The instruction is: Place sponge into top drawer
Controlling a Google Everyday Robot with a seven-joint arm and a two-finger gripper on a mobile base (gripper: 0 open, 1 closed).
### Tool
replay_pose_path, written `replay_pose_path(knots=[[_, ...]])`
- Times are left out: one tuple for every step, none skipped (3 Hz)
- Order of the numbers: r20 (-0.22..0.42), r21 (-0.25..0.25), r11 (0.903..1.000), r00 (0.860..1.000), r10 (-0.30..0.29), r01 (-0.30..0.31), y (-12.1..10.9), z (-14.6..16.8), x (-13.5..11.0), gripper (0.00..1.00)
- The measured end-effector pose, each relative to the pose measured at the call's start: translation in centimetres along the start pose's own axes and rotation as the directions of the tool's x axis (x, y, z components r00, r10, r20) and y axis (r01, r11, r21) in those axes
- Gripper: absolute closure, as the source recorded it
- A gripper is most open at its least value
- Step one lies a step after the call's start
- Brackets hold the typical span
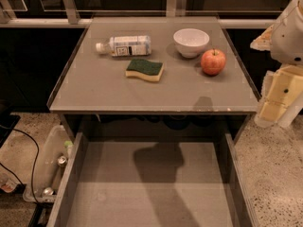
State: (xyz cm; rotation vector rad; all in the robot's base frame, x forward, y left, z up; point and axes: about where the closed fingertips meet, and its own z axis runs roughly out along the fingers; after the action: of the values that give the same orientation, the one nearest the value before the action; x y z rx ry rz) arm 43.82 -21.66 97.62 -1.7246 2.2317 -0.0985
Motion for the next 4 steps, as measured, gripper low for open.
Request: replay_pose_path(knots=[[0.005, 0.005, 1.0, 1.0, -0.002, 0.002, -0.2, 0.0, -0.3, 0.0], [0.06, 0.024, 0.9991, 0.997, -0.038, 0.037, -2.1, 0.6, -3.0, 0.0], [0.168, 0.043, 0.9958, 0.982, -0.087, 0.081, -4.6, 1.4, -6.5, 0.0], [0.255, 0.046, 0.9929, 0.96, -0.118, 0.11, -5.8, 2.0, -9.0, 0.0]])
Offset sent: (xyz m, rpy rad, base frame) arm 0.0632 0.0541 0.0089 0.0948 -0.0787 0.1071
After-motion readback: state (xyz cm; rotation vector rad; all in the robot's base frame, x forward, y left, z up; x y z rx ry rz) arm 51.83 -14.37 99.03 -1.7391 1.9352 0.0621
